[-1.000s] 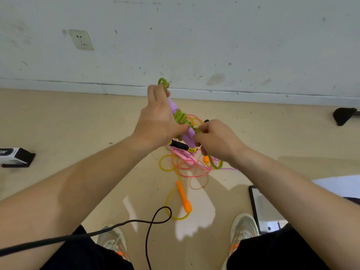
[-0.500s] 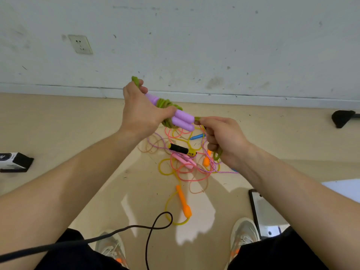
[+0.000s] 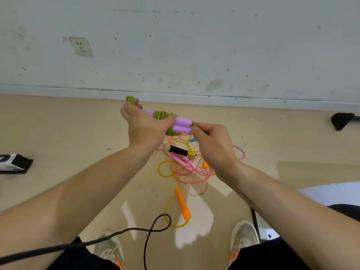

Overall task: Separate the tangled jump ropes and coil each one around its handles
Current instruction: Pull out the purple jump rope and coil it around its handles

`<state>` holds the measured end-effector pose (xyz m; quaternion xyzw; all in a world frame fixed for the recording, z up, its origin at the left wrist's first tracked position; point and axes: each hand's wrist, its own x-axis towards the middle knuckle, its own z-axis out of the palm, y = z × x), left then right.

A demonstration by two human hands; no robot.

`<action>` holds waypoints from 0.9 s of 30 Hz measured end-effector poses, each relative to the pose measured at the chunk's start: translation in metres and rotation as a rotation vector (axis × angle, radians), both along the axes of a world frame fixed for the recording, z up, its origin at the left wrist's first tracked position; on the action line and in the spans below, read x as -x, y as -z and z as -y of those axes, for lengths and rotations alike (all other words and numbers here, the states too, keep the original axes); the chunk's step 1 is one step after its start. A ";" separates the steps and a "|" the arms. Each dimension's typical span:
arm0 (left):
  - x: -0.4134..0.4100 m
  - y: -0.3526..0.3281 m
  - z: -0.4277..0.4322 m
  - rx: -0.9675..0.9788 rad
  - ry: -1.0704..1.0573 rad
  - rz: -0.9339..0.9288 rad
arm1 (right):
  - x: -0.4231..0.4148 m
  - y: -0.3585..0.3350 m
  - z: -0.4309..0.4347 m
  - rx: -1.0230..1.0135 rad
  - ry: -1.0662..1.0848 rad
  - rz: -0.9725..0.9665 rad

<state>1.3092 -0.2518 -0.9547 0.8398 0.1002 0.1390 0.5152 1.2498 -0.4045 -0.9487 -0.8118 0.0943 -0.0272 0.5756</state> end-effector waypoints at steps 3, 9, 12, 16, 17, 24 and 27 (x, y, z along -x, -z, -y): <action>0.002 0.004 0.000 -0.030 0.058 -0.057 | -0.003 -0.001 0.003 -0.016 0.016 0.008; 0.000 0.008 0.001 -0.026 0.096 -0.103 | -0.001 0.006 -0.007 -0.032 -0.009 -0.002; 0.004 0.013 0.006 0.054 0.038 -0.105 | -0.001 0.004 -0.008 0.006 0.007 0.039; 0.004 0.017 0.009 0.130 -0.012 -0.074 | 0.003 0.001 -0.013 0.110 -0.032 0.119; 0.003 0.017 0.008 0.139 -0.026 -0.069 | 0.004 0.000 -0.015 0.142 -0.046 0.141; 0.002 0.017 0.010 0.185 -0.093 -0.036 | 0.008 0.006 -0.027 0.401 -0.115 0.187; 0.004 0.019 0.015 0.203 -0.111 -0.017 | 0.006 0.007 -0.032 0.423 -0.133 0.165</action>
